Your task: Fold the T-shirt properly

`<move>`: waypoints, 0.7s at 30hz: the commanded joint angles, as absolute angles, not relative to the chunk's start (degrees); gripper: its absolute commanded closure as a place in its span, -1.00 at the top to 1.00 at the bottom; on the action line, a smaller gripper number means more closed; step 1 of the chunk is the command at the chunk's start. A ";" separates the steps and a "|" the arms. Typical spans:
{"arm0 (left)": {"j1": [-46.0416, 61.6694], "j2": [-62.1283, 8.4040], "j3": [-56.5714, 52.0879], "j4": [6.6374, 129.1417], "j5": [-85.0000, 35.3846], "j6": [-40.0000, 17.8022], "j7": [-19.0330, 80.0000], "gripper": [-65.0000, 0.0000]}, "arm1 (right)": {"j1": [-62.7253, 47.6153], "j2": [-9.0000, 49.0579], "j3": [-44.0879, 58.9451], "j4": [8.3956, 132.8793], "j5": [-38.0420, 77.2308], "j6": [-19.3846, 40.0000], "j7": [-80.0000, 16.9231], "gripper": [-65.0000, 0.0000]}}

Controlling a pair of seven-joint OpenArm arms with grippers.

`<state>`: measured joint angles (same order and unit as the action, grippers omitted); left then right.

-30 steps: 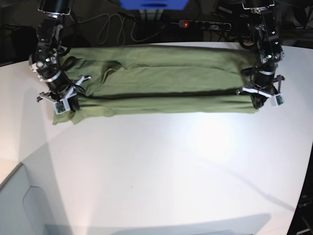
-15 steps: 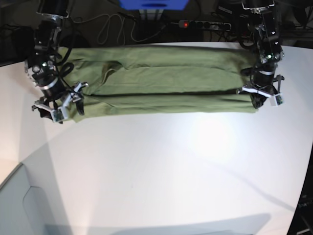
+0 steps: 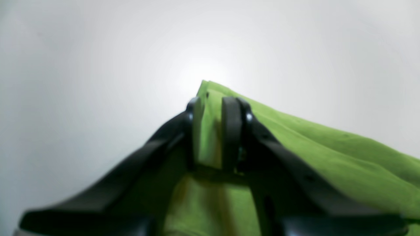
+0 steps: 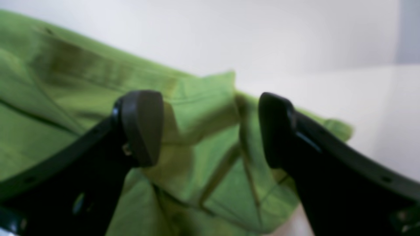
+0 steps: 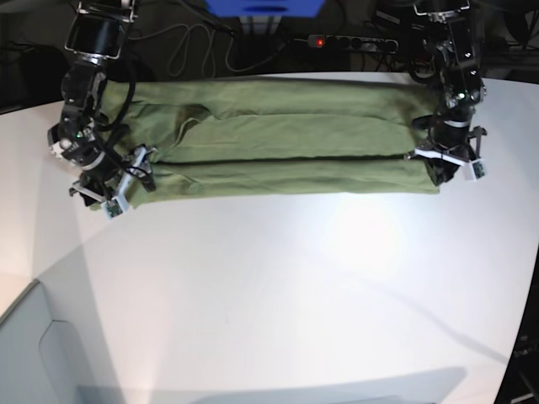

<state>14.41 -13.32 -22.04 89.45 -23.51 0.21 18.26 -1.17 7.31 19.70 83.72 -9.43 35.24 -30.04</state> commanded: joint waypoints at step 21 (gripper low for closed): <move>13.58 -14.02 -22.73 90.86 -23.69 0.22 20.35 -0.64 | -6.55 7.69 20.09 100.44 -9.01 36.53 -28.44 -1.00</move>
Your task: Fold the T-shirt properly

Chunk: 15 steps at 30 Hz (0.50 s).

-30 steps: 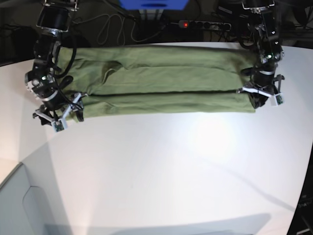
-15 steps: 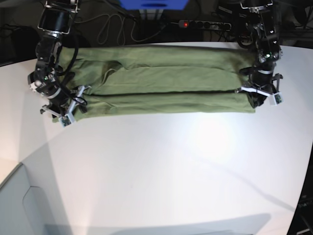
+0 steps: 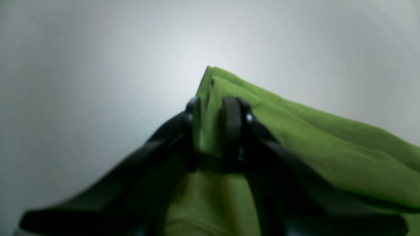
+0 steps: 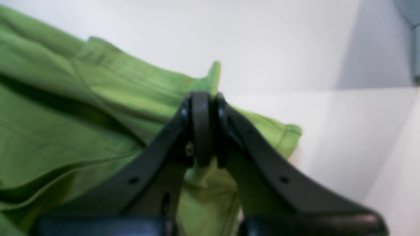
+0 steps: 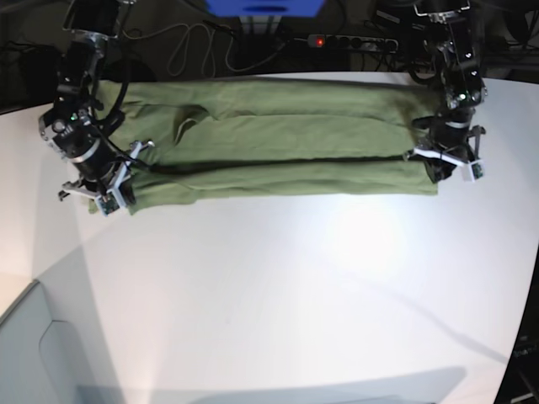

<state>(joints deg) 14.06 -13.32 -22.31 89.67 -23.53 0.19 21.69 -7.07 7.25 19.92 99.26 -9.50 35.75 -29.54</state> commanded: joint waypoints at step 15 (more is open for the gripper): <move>13.49 -14.02 -22.90 92.62 -23.69 0.31 20.53 -0.64 | -12.62 4.26 21.14 110.81 -8.92 36.62 -28.44 -1.00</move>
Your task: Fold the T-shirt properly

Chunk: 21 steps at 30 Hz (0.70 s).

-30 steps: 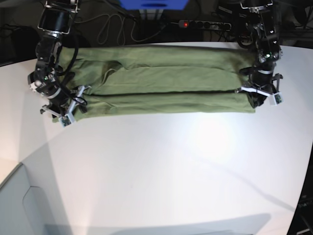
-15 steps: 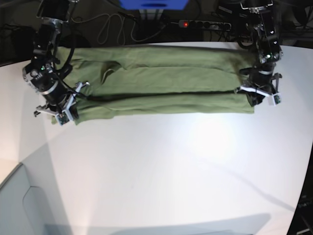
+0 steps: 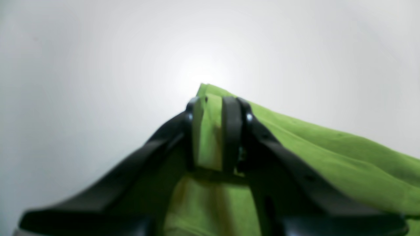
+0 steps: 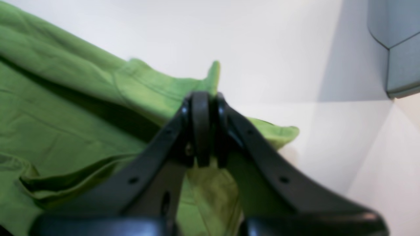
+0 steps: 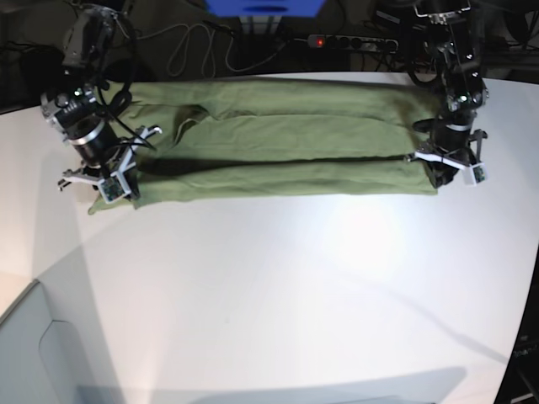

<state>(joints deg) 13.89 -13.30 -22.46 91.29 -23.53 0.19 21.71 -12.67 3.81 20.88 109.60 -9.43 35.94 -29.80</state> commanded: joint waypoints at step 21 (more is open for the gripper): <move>7.87 -14.02 -22.29 85.76 -23.60 0.40 21.05 -0.13 | -13.67 4.26 21.05 110.46 -9.01 36.62 -28.44 -1.00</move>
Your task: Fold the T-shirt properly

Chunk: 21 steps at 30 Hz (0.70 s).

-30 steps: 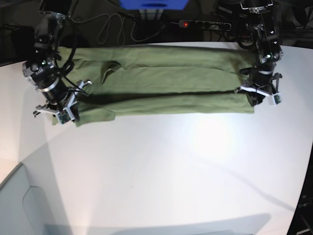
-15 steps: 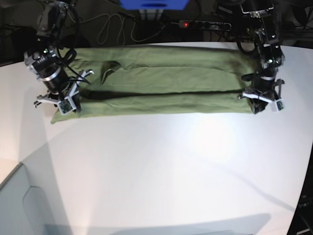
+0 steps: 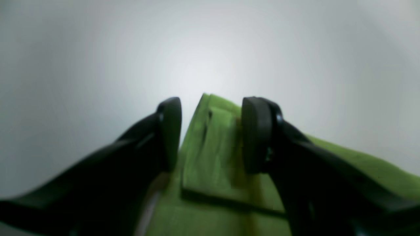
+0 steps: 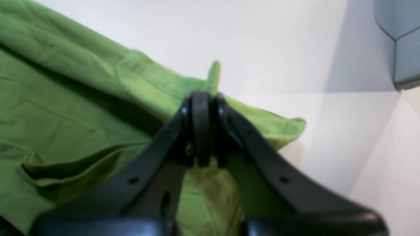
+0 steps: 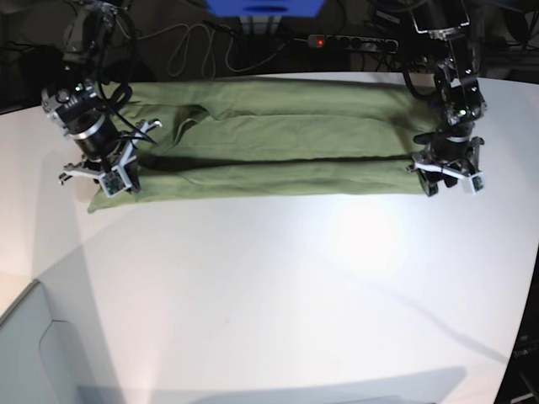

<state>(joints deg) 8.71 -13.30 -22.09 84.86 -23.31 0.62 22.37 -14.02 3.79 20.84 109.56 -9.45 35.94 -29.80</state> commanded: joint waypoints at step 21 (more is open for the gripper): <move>7.08 -14.11 -19.91 84.44 -23.69 0.04 21.05 -0.64 | -13.23 4.18 20.79 110.46 -9.10 36.62 -28.70 -1.00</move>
<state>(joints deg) 7.60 -13.63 -19.79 83.66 -23.35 0.40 22.13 -13.69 3.77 20.71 109.54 -9.67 35.94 -29.87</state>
